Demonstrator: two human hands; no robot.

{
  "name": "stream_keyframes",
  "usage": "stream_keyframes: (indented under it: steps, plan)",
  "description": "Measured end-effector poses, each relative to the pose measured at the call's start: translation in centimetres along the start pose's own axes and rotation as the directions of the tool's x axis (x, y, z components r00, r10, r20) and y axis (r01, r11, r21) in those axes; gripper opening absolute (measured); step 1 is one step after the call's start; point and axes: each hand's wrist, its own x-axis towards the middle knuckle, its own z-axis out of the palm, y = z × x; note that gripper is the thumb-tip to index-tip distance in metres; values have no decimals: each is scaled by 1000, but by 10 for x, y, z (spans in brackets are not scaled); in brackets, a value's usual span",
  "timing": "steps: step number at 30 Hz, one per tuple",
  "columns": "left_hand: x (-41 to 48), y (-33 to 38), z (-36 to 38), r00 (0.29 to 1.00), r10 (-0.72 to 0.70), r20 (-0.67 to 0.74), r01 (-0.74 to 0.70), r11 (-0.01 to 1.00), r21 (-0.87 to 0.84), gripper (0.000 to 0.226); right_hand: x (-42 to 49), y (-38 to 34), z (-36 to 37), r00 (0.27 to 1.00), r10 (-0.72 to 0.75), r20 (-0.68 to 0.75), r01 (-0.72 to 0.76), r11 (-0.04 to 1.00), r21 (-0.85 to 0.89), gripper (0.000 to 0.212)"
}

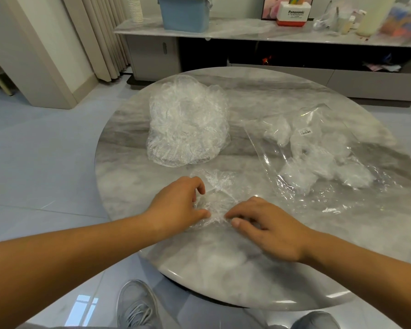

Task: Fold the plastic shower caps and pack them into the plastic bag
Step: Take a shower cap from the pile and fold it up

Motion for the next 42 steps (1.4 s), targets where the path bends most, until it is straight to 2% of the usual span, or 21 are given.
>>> stream_keyframes:
  steps: [2, 3, 4, 6, 9, 11, 13, 15, 17, 19, 21, 23, 25, 29, 33, 35, 38, 40, 42]
  plan:
    - [2, 5, -4, 1000, 25, -1, -25, 997, 75, 47, 1, -2, -4, 990, 135, 30, -138, 972, 189, 28]
    - [2, 8, -4, 1000, 25, 2, -25, 998, 56, 52, 2, -2, -5, 983, 177, 42, -182, 949, 256, 32]
    - [3, 12, -4, 1000, 4, 8, -3, 1000, -20, 59, 3, -4, -5, 979, 201, 46, -205, 936, 287, 36]
    - [2, 21, -3, 993, -89, 75, 107, 950, -292, 76, 5, -8, -6, 976, 214, 44, -217, 934, 284, 45]
    - [0, 34, -2, 950, -199, 242, 310, 707, -636, 98, 7, -13, -7, 971, 237, 43, -240, 932, 271, 59]
    - [2, 34, -4, 912, -259, 319, 410, 529, -743, 106, 9, -15, -8, 958, 288, 18, -277, 903, 329, 66]
    - [4, 31, -6, 884, -281, 373, 462, 410, -786, 108, 13, -16, -9, 928, 367, -58, -301, 835, 461, 70]
    - [7, 27, -9, 871, -260, 416, 487, 351, -800, 104, 19, -17, -12, 883, 457, -101, -272, 677, 684, 72]
    - [9, 23, -12, 849, -220, 479, 526, 278, -804, 97, 24, -17, -17, 853, 521, -22, -235, 421, 876, 75]
    - [9, 22, -16, 816, -152, 557, 578, 228, -784, 81, 26, -20, -23, 846, 524, 99, -232, 195, 953, 74]
    - [8, 22, -17, 780, -97, 619, 622, 238, -746, 60, 26, -20, -26, 841, 510, 183, -253, 70, 965, 64]
    - [7, 22, -17, 777, -78, 624, 624, 226, -748, 46, 26, -19, -27, 827, 507, 244, -288, 8, 958, 46]
    - [7, 22, -15, 803, -61, 593, 593, 193, -782, 45, 25, -17, -28, 818, 512, 263, -312, 10, 950, 40]
    - [6, 21, -11, 833, -78, 548, 551, 206, -809, 69, 23, -14, -25, 829, 518, 210, -336, 161, 928, 44]
    - [5, 21, -9, 843, -106, 528, 536, 258, -804, 76, 21, -18, -23, 840, 537, 70, -259, 285, 923, 36]
    - [5, 20, -7, 849, -104, 519, 523, 308, -794, 70, 20, -19, -27, 865, 502, 26, -218, 329, 919, 40]
    - [4, 21, -5, 860, -85, 502, 496, 364, -788, 52, 19, -20, -31, 903, 424, 70, -258, 406, 877, 52]
    - [3, 22, -6, 861, -91, 500, 494, 383, -781, 49, 19, -22, -32, 904, 414, 109, -305, 442, 844, 56]
    - [4, 22, -6, 857, -112, 503, 507, 360, -783, 48, 18, -23, -31, 900, 421, 111, -327, 483, 812, 61]
